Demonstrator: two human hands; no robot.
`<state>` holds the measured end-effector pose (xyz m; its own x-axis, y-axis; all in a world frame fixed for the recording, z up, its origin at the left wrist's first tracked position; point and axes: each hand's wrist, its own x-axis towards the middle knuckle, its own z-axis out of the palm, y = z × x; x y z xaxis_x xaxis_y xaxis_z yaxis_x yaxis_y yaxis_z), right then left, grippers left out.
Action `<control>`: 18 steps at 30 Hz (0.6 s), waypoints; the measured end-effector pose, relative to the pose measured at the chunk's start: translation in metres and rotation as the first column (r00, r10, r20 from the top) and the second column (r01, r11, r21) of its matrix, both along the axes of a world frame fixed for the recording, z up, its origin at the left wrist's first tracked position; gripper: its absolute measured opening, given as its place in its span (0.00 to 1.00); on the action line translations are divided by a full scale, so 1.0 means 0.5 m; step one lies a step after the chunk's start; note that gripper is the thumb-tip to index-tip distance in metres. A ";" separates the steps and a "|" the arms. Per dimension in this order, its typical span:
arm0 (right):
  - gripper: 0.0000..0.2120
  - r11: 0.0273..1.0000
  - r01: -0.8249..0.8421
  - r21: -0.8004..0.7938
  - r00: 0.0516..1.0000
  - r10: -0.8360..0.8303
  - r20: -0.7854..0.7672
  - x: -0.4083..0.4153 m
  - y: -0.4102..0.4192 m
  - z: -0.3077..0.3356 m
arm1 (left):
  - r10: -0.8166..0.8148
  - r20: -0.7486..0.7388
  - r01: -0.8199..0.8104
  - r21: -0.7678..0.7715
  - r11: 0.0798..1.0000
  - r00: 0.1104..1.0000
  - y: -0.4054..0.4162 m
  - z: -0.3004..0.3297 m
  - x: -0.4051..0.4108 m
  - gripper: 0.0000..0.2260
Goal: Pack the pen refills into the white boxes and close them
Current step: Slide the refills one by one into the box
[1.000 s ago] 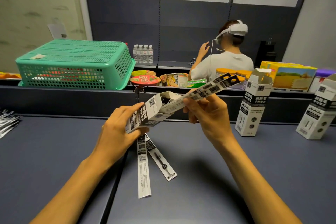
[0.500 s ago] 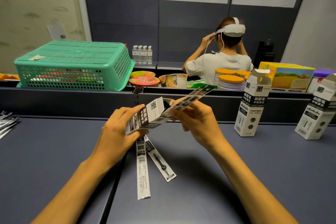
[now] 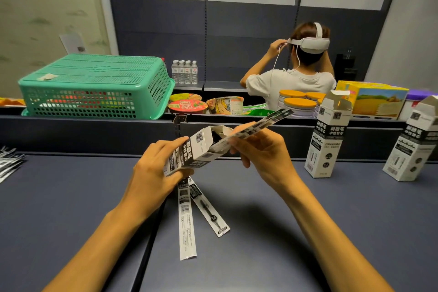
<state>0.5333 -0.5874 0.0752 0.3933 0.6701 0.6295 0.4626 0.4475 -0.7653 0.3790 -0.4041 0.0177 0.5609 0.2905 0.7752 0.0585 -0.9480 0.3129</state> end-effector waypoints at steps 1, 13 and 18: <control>0.08 1.000 0.008 -0.025 1.000 -0.007 0.004 -0.002 0.003 -0.003 | 0.002 -0.002 -0.002 0.001 1.000 1.000 0.000 0.000 0.000 0.33; 0.11 0.984 0.120 -0.129 0.990 -0.108 0.095 -0.008 0.030 -0.043 | 0.010 0.003 -0.010 0.009 1.000 1.000 -0.004 0.002 -0.004 0.33; 0.13 0.993 0.074 -0.097 0.996 -0.069 0.056 -0.004 0.014 -0.020 | -0.015 0.013 0.015 -0.013 1.000 1.000 -0.010 0.004 -0.002 0.32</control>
